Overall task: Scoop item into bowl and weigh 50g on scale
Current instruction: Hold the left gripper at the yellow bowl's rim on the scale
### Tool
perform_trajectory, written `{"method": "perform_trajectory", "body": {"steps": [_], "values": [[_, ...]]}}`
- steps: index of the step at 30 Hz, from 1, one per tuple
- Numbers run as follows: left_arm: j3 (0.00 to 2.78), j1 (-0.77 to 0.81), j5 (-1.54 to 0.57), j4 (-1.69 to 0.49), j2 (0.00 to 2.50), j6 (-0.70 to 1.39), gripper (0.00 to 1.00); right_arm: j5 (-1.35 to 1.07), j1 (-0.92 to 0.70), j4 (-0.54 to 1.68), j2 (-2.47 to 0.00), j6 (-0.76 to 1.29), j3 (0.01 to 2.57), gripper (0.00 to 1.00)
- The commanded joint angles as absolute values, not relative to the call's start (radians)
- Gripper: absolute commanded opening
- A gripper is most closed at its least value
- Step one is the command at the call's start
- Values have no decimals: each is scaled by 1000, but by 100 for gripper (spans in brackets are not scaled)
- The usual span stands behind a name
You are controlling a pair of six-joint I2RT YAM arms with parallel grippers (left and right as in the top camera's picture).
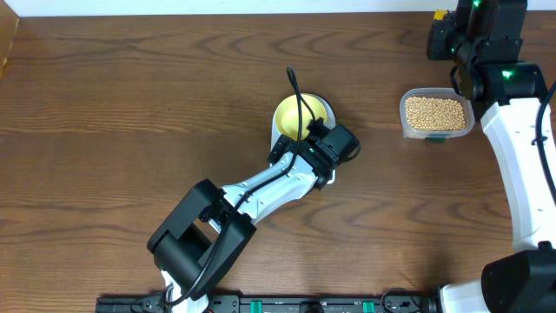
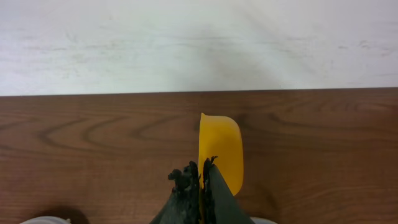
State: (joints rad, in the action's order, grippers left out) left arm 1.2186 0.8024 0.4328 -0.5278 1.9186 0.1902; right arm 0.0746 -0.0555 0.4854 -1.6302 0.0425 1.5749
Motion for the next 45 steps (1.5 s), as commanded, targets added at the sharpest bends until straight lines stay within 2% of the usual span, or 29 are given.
{"method": "perform_trajectory", "body": {"steps": [1, 18, 45], "values": [[1188, 802, 438, -529, 1933, 184, 88, 69, -53, 479, -1635, 54, 1574, 1], [1209, 802, 438, -575, 1789, 177, 88, 69, -52, 471, -1635, 54, 1574, 1], [1208, 802, 438, -597, 1784, 178, 88, 68, -53, 488, -1635, 55, 1574, 1]]}}
